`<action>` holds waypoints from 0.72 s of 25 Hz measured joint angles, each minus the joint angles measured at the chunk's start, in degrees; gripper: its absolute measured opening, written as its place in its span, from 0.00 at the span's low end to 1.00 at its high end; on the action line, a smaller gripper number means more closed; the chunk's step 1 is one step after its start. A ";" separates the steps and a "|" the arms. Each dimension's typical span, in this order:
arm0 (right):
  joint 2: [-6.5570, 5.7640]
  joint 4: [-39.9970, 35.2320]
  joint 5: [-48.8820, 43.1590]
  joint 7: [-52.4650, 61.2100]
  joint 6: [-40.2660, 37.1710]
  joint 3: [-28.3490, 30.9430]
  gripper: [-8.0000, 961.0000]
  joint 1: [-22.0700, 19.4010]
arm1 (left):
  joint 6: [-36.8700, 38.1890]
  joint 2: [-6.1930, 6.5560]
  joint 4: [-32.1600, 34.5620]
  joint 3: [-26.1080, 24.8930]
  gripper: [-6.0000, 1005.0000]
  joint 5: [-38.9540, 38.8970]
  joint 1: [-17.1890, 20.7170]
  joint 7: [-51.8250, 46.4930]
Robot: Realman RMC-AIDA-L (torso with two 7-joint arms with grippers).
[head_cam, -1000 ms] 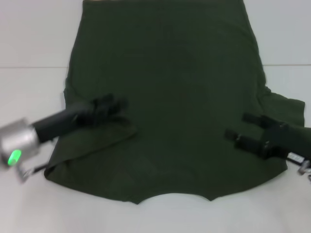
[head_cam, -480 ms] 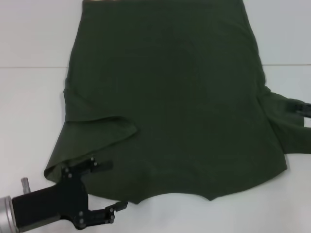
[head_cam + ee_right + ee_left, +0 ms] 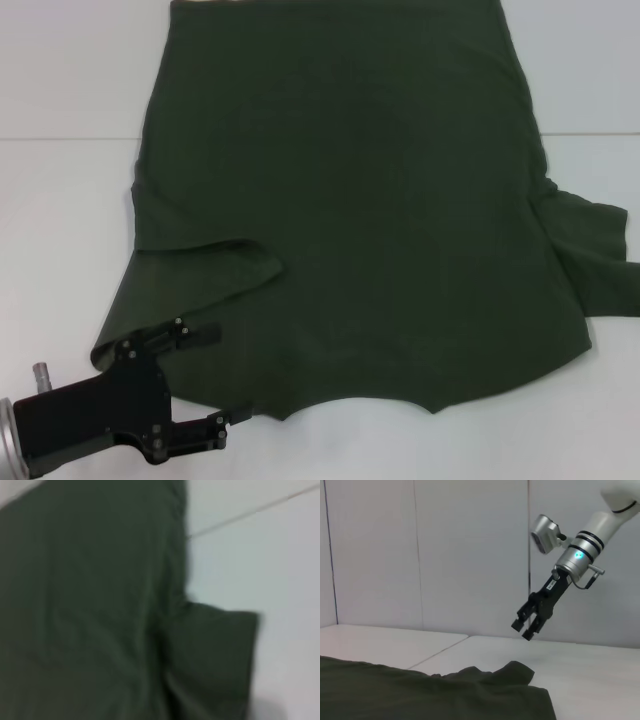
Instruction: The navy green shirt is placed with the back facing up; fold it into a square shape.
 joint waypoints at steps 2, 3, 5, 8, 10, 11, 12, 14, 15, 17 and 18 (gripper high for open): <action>0.23 -0.09 -3.52 0.89 0.84 -0.26 0.93 1.14 | 0.03 -0.01 -0.06 -0.08 0.87 -0.01 0.00 -0.42; 0.31 0.41 -4.48 0.96 1.51 -0.44 0.93 1.61 | 0.04 -0.01 -0.08 -0.10 0.87 -0.01 0.00 -0.49; 0.40 2.41 -5.35 0.77 3.11 -1.19 0.92 2.18 | 0.05 -0.01 -0.13 -0.20 0.87 -0.02 0.02 -0.79; 0.10 7.15 -5.35 0.60 6.34 -2.84 0.92 2.97 | -0.05 -0.01 -0.16 -0.22 0.87 0.08 0.02 -1.09; -0.23 10.55 -5.24 0.45 8.63 -3.79 0.91 3.58 | -0.10 -0.01 -0.07 -0.22 0.87 0.25 0.10 -1.36; -0.40 12.14 -5.22 0.29 9.68 -4.16 0.91 3.93 | -0.08 0.00 0.05 -0.23 0.87 0.34 0.18 -1.67; -0.54 13.48 -5.21 0.13 10.54 -4.45 0.91 4.29 | -0.04 0.00 0.16 -0.26 0.87 0.47 0.23 -1.97; -0.66 15.05 -5.15 -0.16 11.58 -4.73 0.91 4.94 | 0.04 0.05 0.34 -0.47 0.87 0.86 0.27 -2.53; -0.62 15.38 -5.14 -0.25 12.00 -4.87 0.91 5.24 | 0.05 0.07 0.40 -0.65 0.87 1.12 0.25 -2.69; -0.41 15.49 -5.12 -0.46 12.38 -5.09 0.90 5.51 | 0.06 0.07 0.43 -0.86 0.87 1.51 0.17 -2.81; -0.32 15.50 -5.12 -0.61 12.58 -5.24 0.90 5.61 | 0.07 0.08 0.44 -0.86 0.87 1.60 0.16 -2.87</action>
